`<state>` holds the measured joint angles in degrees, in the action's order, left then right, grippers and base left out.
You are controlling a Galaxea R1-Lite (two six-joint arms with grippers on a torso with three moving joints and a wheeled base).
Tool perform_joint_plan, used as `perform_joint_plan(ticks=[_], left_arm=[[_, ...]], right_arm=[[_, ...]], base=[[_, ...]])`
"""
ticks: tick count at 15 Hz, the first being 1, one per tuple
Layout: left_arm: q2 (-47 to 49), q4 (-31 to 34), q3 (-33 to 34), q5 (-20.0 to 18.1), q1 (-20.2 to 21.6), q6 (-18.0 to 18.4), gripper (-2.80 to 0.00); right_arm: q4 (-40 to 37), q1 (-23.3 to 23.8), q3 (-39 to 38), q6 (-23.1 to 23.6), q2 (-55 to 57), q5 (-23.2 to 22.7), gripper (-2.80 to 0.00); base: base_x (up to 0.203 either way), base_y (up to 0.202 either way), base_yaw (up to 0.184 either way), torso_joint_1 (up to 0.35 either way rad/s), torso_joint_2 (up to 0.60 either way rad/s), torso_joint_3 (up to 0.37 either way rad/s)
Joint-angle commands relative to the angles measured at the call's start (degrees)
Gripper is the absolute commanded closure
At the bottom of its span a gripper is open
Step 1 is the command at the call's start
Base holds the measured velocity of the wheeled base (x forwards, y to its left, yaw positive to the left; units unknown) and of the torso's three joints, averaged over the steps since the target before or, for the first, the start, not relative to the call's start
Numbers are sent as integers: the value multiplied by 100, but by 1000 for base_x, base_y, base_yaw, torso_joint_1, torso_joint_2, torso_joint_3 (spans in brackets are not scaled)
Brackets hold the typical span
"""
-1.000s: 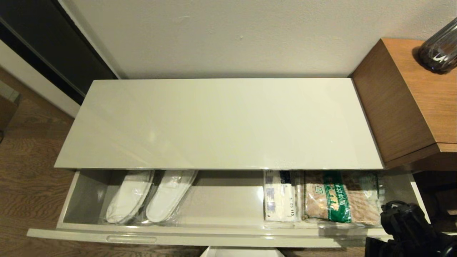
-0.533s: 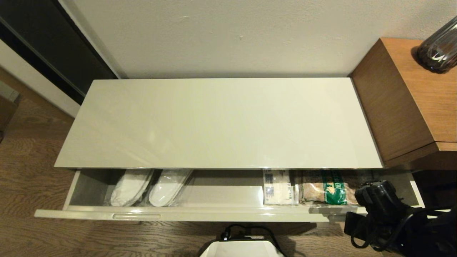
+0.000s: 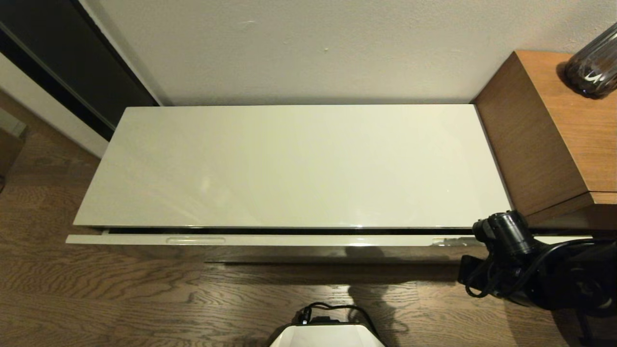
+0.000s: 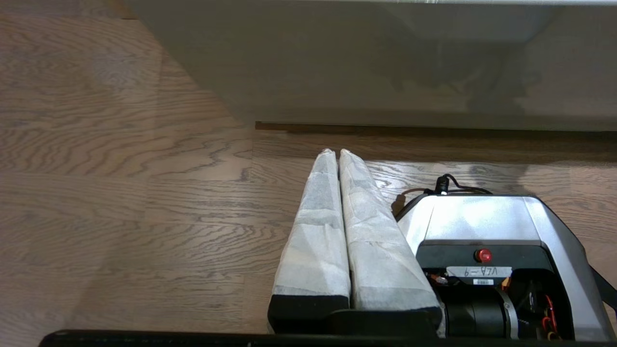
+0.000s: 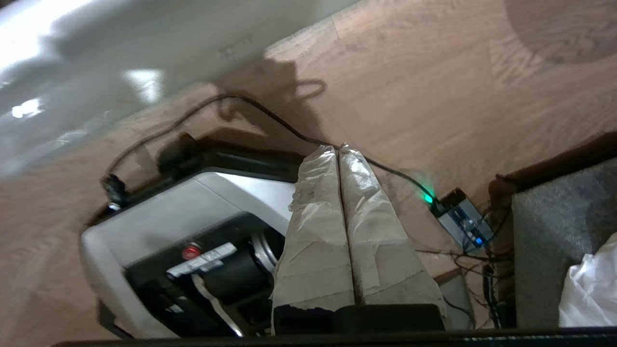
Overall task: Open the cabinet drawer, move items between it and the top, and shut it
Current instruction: Close the drawer
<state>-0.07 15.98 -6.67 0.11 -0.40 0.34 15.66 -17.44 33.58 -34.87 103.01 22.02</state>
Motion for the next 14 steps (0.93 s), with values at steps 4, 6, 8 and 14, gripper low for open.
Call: perform_joint_plan(ticks=[4, 6, 8, 14], left_arm=[[-1, 14, -1, 3, -1, 1, 0], [-1, 10, -1, 7, -4, 1, 0], [-1, 10, -1, 7, -4, 1, 0], [-1, 10, 8, 7, 5, 1, 0]], right_arm=[[-484, 13, 510, -47, -415, 4, 0], [-484, 13, 510, -38, -404, 4, 0], [-501, 13, 518, -30, -465, 13, 0], [-935, 13, 1038, -42, -592, 13, 0]], base=[[0, 0, 0, 0, 0, 0], [0, 0, 0, 0, 0, 0], [0, 0, 0, 0, 0, 0], [0, 0, 0, 0, 0, 0]])
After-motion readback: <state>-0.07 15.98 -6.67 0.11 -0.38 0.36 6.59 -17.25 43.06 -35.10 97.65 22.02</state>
